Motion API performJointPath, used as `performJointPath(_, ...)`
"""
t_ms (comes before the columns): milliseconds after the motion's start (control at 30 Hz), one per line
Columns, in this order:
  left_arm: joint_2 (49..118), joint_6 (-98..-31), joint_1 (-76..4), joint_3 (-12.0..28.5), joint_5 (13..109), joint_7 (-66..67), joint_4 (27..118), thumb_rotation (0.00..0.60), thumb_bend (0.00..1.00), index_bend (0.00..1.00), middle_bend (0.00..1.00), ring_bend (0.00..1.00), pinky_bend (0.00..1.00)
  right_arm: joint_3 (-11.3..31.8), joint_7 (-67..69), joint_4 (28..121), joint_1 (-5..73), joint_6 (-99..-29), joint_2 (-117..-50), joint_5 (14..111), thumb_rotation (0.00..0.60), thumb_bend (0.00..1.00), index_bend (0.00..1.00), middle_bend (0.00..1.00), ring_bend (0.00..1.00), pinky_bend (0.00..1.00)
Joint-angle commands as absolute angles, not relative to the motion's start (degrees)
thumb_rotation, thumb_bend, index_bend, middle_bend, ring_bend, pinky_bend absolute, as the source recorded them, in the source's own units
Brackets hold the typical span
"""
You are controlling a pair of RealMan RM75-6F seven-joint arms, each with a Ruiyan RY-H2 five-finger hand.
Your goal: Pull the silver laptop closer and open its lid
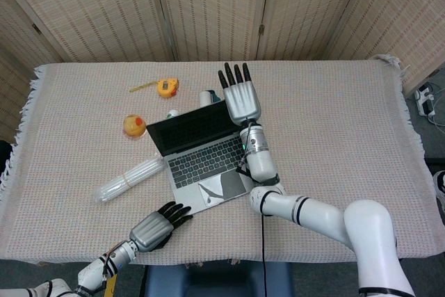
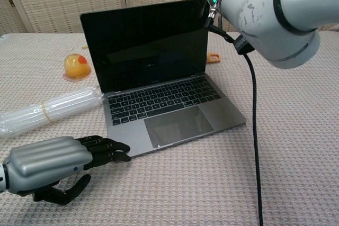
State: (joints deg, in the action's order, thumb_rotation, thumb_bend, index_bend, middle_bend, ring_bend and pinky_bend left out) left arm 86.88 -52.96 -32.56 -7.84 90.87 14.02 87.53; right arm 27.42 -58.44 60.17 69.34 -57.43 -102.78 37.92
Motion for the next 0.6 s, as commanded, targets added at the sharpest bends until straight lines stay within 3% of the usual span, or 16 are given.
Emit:
performJointPath(33,86.8,-52.8,-32.6,-7.8,90.7,14.1,87.6,0.6,0.91,0.07,0.01,0.01,0.0,27.7,-58.3,57.7,70.7,-56.3,-103.5,36.6,0.6,0.47,0.0,0.0,0.0,0.0)
performJointPath(400,86.9,-52.9,-32.6,-7.7,90.3,14.5,87.9,0.6,0.93,0.07,0.01,0.01,0.0,27.8,-56.8,51.0,73.5,-53.8,-105.7,34.7,0.6,0.47,0.0,0.0,0.0,0.0)
performJointPath(600,85.6,-54.9,-32.2,-7.9,91.6,12.8,89.3,0.6,0.92,0.07,0.01,0.01,0.0,26.6,-51.9,61.3,69.4,-56.7,-100.3,38.5,0.6,0.47,0.0,0.0,0.0,0.0)
